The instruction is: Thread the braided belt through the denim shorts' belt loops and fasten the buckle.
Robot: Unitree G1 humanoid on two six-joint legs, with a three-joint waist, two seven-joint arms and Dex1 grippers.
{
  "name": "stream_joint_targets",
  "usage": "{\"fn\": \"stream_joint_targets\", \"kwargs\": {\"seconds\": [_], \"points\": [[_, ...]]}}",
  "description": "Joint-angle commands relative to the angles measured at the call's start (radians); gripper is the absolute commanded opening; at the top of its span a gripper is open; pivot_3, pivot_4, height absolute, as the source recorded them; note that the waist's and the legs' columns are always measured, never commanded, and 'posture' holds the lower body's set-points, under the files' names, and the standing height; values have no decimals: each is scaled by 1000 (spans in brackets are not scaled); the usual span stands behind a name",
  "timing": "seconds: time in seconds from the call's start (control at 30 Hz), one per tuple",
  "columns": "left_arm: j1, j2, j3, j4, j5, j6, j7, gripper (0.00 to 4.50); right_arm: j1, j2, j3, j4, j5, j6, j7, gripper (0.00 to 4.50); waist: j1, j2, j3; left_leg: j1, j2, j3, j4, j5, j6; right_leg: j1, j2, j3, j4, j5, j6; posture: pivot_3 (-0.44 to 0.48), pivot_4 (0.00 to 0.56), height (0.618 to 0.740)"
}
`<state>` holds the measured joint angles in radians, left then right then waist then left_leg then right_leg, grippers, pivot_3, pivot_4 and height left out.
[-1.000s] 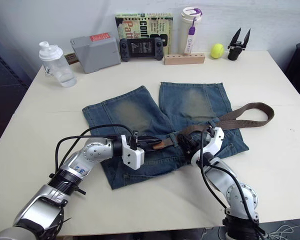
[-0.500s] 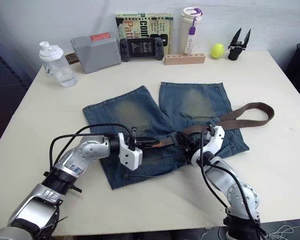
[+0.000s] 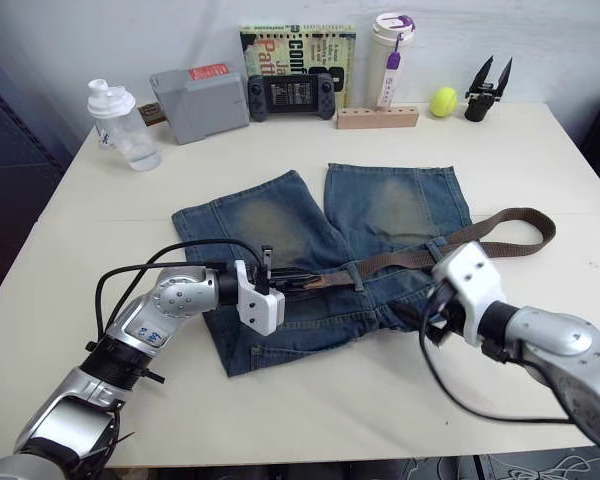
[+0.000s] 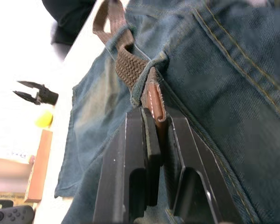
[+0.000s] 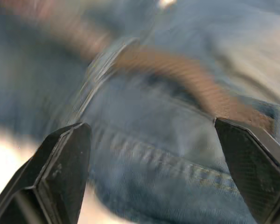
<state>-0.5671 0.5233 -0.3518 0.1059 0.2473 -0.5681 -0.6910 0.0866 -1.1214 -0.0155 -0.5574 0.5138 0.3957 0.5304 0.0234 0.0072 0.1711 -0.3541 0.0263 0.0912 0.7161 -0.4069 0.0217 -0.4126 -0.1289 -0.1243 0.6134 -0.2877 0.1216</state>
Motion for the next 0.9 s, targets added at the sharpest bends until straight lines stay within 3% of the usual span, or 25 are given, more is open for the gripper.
{"fn": "stream_joint_targets", "kwargs": {"seconds": [0.03, 0.27, 0.37, 0.5, 0.57, 0.63, 0.9], "points": [[24, 31, 45, -78, -63, 10, -21, 0, 12, -8, 62, 73, -248, -209, 71, 4447, 0, 0, 0, 0, 0, 0, 0, 0, 0, 0, 0, 0, 0, 0, 0, 0, 150, 731], [72, 62, 63, -154, -83, 43, -47, 0, -37, 54, 126, 256, -550, -313, 28, 4447, 0, 0, 0, 1, 0, -1, 2, 0, 0, 3, 0, -2, -1, 1, 1, 0, 150, 731], [83, 63, 64, -172, -78, 48, -44, 0, -51, 115, 109, 280, -539, -262, 31, 3621, 1, -3, -1, 1, 1, -2, 2, 0, 0, 5, 0, -2, -1, 1, 1, 0, 150, 731], [95, 69, 63, -186, -63, 44, -38, 0, -52, 165, 76, 315, -535, -179, 37, 1647, 1, -3, -1, 1, 0, -2, 3, 0, 0, 5, 0, -2, -1, 1, 1, 0, 150, 731], [97, 69, 64, -188, -62, 44, -36, 0, -52, 174, 56, 339, -545, -158, 29, 1099, 4, -3, -1, 1, 0, -2, 3, 0, 0, 5, 0, -2, -1, 1, 1, 0, 150, 731], [99, 71, 66, -187, -62, 42, -36, 0, -63, 191, 21, 364, -540, -122, 12, 166, 7, -3, -1, 1, 0, -3, 3, 0, 0, 5, -1, -2, -1, 1, 2, 0, 150, 731], [95, 69, 63, -176, -57, 24, -32, 0, -135, 196, -35, 474, -617, -38, -72, 40, 23, -3, -1, 0, -2, -3, 3, 0, 0, 6, -1, -2, -3, 3, 4, 0, 150, 731]]}}
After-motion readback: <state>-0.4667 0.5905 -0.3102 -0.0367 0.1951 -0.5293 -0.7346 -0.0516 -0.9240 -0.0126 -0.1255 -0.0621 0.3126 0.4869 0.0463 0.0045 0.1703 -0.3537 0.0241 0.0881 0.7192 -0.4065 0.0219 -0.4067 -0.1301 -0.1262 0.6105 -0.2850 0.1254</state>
